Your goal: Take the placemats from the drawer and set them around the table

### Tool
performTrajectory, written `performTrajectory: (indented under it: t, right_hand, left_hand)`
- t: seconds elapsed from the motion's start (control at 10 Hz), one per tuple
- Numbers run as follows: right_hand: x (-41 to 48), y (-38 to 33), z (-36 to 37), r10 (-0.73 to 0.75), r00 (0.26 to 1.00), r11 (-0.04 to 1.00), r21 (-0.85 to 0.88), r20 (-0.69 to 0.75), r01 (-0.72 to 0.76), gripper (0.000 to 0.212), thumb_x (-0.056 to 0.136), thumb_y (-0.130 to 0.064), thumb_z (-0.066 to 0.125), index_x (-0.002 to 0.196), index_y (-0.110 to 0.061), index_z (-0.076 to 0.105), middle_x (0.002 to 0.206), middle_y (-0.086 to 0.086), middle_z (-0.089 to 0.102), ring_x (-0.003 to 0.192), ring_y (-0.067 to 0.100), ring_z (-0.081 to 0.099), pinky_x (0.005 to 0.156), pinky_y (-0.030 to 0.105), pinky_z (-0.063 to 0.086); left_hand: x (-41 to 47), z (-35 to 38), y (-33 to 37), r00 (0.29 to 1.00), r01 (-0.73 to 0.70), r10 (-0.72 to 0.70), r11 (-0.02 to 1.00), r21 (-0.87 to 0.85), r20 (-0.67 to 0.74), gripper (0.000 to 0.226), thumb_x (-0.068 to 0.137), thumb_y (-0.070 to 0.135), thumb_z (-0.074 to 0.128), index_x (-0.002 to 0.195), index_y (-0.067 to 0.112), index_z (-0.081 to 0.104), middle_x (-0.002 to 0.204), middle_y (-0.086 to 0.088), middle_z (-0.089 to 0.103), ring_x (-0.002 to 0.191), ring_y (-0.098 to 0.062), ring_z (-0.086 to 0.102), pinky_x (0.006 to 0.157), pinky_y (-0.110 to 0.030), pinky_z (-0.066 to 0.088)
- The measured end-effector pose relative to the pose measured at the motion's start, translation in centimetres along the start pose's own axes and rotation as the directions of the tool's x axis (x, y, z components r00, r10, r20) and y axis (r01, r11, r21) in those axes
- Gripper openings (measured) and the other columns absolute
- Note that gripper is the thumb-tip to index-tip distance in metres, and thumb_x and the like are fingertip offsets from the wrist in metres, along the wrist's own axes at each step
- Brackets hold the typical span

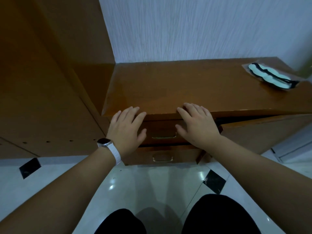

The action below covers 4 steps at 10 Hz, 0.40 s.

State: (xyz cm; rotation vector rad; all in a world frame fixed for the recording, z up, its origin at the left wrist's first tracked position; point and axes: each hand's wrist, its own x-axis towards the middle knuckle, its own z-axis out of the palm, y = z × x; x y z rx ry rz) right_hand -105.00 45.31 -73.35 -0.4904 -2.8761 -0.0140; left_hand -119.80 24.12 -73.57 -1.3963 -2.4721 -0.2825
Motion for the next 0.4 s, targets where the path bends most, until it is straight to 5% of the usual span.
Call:
performTrajectory:
  t: [0.4]
  right_hand:
    - [-1.1, -2.3, -8.8, -0.101, 0.981, 0.99, 0.11, 0.164, 0.083, 0.053, 0.094, -0.047, 0.05, 0.14, -0.02, 0.049, 0.143, 0.007, 0.05, 0.136, 0.026, 0.042, 0.112, 0.044, 0.032]
  left_hand:
    - [-0.5, -10.1, -0.1, 0.981, 0.065, -0.056, 0.997, -0.041, 0.186, 0.052, 0.087, 0.049, 0.046, 0.129, 0.02, 0.058, 0.136, -0.008, 0.055, 0.128, -0.03, 0.048, 0.101, -0.05, 0.039]
